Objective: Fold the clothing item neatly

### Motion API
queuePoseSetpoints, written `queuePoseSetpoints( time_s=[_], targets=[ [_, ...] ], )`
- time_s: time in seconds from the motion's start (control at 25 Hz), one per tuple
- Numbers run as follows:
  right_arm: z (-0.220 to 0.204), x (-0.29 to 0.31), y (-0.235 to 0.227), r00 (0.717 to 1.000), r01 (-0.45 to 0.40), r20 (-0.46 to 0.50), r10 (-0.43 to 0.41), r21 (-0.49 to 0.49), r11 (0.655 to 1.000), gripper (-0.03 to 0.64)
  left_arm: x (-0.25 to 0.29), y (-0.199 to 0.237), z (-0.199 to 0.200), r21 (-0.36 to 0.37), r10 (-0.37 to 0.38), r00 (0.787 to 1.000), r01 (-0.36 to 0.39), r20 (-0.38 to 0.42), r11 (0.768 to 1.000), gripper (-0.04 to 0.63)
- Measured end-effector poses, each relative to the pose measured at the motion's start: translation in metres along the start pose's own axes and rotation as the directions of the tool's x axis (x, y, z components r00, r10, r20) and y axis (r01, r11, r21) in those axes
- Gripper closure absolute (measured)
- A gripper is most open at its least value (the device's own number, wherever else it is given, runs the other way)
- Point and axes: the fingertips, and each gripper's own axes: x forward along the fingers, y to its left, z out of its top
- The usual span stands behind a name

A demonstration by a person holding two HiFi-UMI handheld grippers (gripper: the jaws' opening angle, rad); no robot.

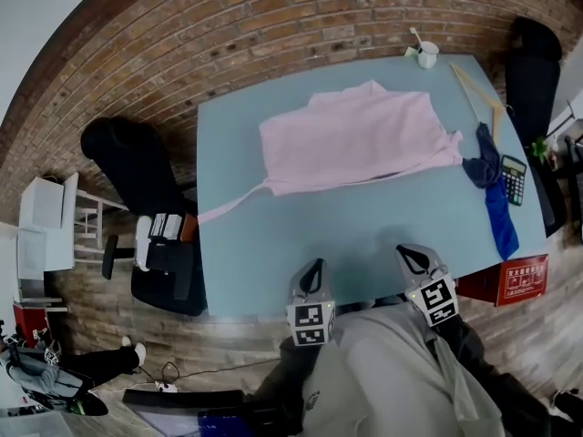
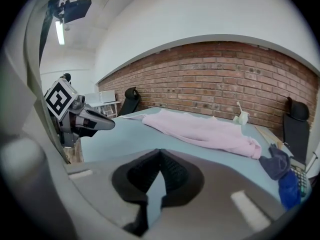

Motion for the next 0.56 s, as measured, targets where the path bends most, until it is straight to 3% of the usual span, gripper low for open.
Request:
queuePoseSetpoints(
  time_s=[0.56],
  targets=[
    [-0.0002,0.0038,-0.0017,0.999,-0.035,-0.016,0.035,-0.027,0.999,0.615,0.0063,-0.0033,-0.0012,-0.013,0.007,1.0,-0.007,-0.008,1.0,0.588]
  ],
)
